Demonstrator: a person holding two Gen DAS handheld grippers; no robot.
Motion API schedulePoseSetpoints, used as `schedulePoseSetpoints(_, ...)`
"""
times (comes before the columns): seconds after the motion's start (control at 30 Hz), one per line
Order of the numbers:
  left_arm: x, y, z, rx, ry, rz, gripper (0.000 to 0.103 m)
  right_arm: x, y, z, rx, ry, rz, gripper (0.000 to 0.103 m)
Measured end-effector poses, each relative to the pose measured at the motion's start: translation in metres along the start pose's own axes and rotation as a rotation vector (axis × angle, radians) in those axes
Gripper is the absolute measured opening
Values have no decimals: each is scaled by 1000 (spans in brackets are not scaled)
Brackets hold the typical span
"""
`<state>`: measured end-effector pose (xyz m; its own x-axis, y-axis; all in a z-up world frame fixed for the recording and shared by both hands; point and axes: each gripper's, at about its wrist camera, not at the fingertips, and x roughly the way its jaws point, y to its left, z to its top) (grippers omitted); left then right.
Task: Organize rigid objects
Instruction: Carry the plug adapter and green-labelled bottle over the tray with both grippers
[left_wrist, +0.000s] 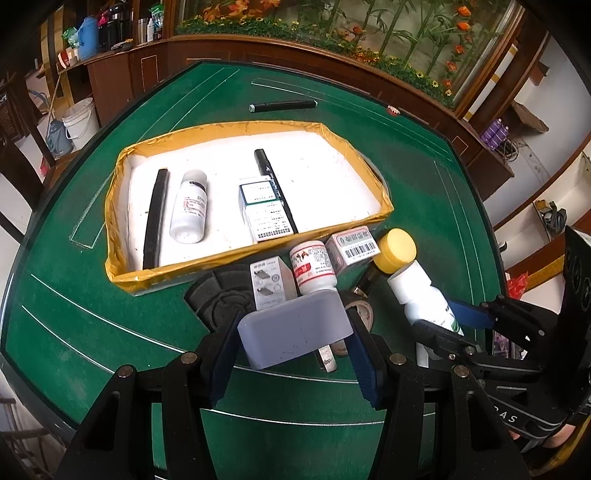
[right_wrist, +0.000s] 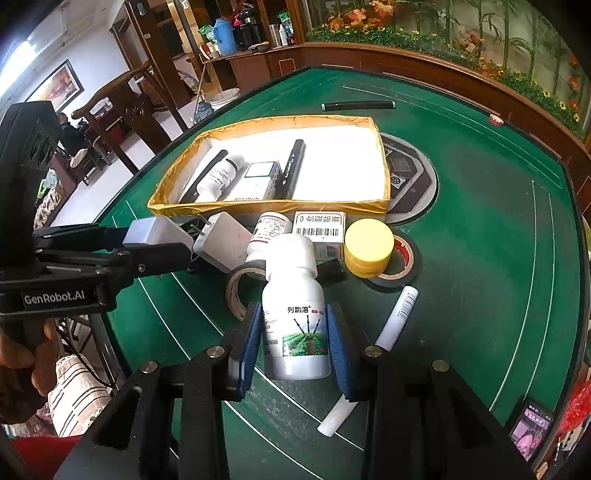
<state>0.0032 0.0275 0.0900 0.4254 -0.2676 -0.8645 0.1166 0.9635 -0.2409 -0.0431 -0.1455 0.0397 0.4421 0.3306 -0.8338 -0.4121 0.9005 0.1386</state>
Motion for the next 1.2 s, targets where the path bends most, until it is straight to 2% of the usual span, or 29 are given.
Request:
schedulePoseSetpoints(0.67,-4,7,21,3,-30,-5,59,0,2,5,-3,-3,-2,34)
schedulePoseSetpoints(0.9,-2,11,29,7,-35,-2,59,2,1,17,5,-9,-5,34)
schedulePoseSetpoints(1.2,7,31,49,-23,-41,10,59,5,-5,27,29,-24,-14,34)
